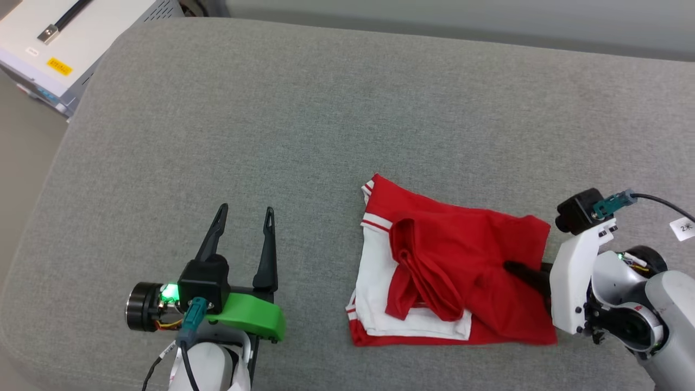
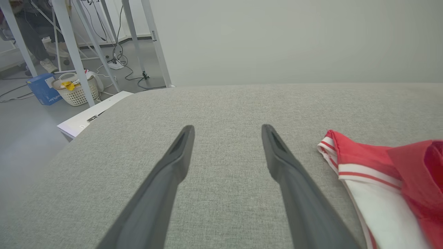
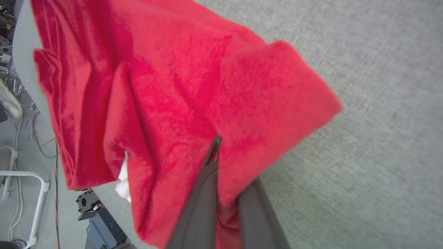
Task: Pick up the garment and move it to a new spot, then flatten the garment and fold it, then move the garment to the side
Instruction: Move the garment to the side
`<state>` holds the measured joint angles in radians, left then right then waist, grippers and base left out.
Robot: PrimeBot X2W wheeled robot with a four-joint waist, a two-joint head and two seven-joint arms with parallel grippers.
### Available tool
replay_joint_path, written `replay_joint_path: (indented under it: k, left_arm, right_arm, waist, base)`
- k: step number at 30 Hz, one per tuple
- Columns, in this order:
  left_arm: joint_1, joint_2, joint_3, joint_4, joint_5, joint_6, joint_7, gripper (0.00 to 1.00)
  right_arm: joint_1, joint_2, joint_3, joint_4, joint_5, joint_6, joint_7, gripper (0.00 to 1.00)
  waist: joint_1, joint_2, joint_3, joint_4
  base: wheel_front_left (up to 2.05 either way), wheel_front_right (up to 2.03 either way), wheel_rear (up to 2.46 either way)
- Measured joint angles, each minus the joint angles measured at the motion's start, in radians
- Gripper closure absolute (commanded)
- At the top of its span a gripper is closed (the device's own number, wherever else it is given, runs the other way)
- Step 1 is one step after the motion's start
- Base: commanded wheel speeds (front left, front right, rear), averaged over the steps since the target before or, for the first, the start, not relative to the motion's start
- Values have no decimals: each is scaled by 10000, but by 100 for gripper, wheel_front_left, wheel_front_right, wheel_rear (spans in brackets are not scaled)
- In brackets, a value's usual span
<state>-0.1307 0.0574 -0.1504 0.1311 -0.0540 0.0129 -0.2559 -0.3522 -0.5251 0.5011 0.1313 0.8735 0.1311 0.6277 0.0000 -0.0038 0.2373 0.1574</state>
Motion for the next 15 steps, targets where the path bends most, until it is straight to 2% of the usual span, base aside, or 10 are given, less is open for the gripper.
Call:
replay_joint_path:
  k: [5, 15]
  left_arm:
    - [240, 2, 109, -8, 0, 0, -2, 0]
    - [436, 48, 299, -196, 31, -6, -2, 0]
  right_arm:
    - [-527, -591, 326, -675, -359, 0, -470, 100]
    - [-899, -1701, 397, -1331, -502, 4, -426, 100]
  waist:
    - [0, 0, -257, -417]
    - [0, 0, -496, -1789]
  base:
    - [0, 0, 0]
    - [0, 0, 0]
